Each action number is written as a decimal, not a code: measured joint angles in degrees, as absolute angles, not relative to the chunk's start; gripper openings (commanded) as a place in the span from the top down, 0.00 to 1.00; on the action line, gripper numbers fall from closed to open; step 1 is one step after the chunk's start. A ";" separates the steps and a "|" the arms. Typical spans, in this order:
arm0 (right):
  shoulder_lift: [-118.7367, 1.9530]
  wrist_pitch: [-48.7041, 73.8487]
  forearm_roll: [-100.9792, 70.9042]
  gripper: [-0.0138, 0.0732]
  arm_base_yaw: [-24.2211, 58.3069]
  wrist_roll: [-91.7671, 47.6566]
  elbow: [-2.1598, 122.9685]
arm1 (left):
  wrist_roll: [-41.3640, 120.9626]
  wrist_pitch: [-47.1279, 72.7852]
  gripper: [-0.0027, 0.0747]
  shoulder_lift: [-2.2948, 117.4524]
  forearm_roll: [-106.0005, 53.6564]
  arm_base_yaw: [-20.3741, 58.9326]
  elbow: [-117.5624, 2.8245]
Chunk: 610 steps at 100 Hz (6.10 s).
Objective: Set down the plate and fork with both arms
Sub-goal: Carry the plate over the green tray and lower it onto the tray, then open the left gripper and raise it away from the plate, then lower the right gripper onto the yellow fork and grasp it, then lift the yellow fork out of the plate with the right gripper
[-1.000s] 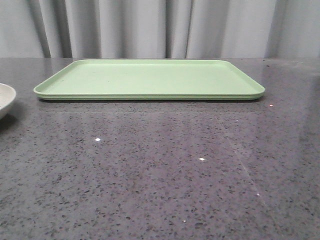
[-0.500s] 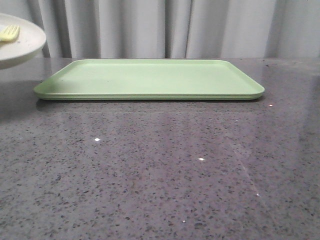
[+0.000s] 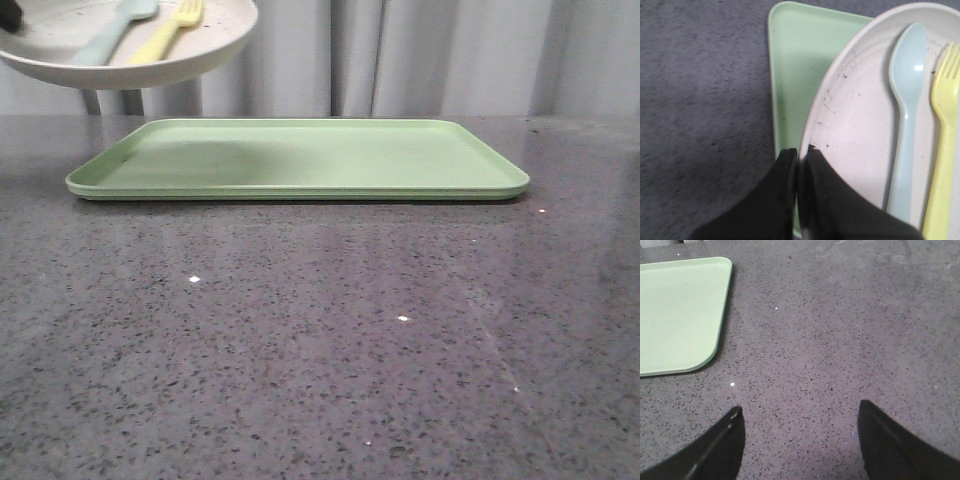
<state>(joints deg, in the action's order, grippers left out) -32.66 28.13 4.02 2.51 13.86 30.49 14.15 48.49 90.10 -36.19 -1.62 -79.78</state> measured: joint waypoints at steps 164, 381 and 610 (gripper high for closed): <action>-33.30 28.98 3.98 0.28 2.51 13.86 31.69 | 6.90 42.21 0.51 109.33 -35.91 9.75 -89.90; -124.01 66.36 -2.10 0.28 30.89 16.14 125.74 | 7.11 28.69 0.51 42.21 -19.42 9.75 -39.71; -121.74 71.51 -4.19 0.88 18.49 16.47 126.22 | 7.24 28.79 0.51 42.21 -19.30 9.75 -39.71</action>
